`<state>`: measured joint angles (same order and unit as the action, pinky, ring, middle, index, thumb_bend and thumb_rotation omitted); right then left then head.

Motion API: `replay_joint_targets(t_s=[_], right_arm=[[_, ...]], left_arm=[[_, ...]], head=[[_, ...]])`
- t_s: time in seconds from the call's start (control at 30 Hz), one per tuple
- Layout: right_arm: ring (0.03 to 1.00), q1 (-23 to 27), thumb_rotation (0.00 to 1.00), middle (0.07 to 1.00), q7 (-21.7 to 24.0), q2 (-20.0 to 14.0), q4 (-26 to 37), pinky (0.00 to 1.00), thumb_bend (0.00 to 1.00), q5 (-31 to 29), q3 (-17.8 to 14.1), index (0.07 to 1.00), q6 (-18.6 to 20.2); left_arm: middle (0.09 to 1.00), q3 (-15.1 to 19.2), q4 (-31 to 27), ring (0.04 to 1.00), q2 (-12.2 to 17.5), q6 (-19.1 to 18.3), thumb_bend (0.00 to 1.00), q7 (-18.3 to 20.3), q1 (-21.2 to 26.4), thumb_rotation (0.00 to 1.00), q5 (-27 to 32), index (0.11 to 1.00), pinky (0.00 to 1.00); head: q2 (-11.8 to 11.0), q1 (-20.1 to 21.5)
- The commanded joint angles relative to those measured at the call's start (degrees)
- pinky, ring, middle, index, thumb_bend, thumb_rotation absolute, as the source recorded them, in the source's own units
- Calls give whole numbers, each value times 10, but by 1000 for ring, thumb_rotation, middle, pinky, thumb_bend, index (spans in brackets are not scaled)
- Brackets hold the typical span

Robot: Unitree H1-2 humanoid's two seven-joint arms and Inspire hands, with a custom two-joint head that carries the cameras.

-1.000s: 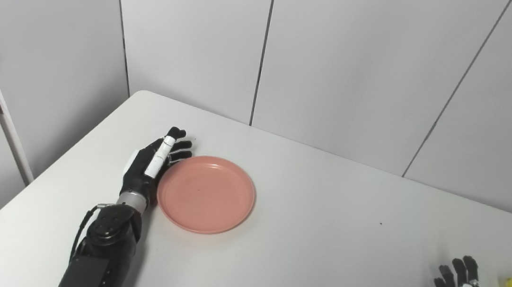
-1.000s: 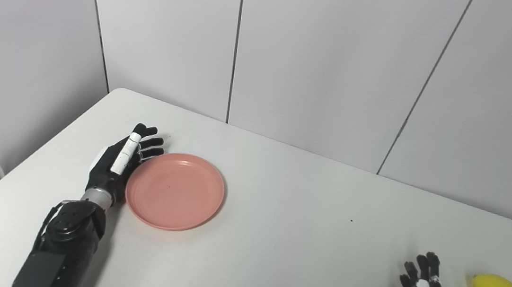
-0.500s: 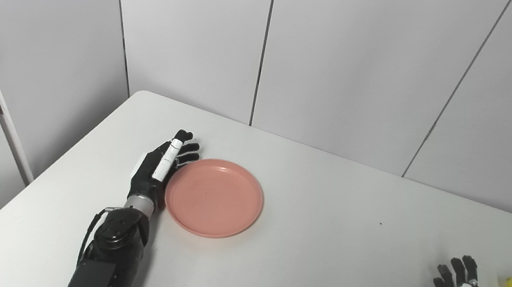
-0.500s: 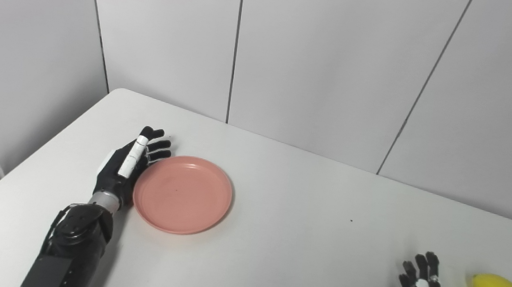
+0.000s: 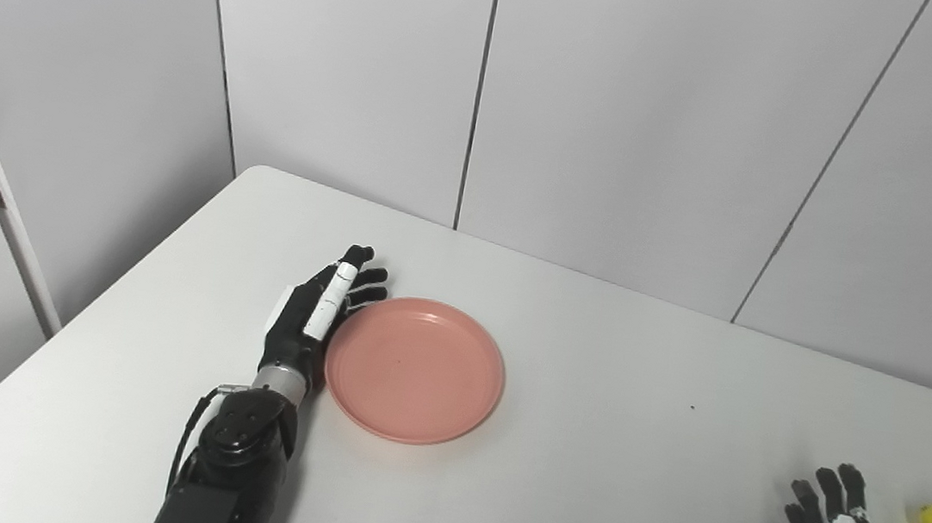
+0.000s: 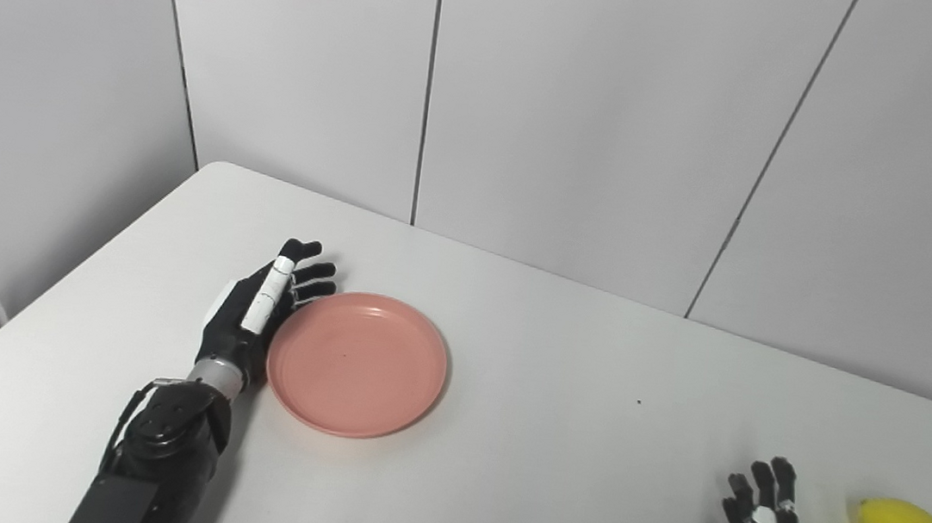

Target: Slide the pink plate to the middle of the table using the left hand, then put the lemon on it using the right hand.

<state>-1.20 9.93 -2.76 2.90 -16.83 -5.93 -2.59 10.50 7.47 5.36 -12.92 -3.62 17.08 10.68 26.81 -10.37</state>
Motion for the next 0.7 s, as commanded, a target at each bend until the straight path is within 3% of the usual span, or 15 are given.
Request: replay_joint_targets(t_s=[0.0, 0.67], right_arm=[[958, -26, 738, 980, 0, 21, -30, 1000, 648, -6, 11, 999, 1], [958, -25, 717, 973, -4, 27, -28, 1000, 654, -11, 14, 997, 3]], left_arm=[[748, 0, 2, 741, -9, -9, 982, -6, -3, 779, -1, 772, 753], [761, -13, -6, 759, -36, -19, 946, -5, 4, 764, -12, 792, 755]], head=[[0, 0], [4, 8]])
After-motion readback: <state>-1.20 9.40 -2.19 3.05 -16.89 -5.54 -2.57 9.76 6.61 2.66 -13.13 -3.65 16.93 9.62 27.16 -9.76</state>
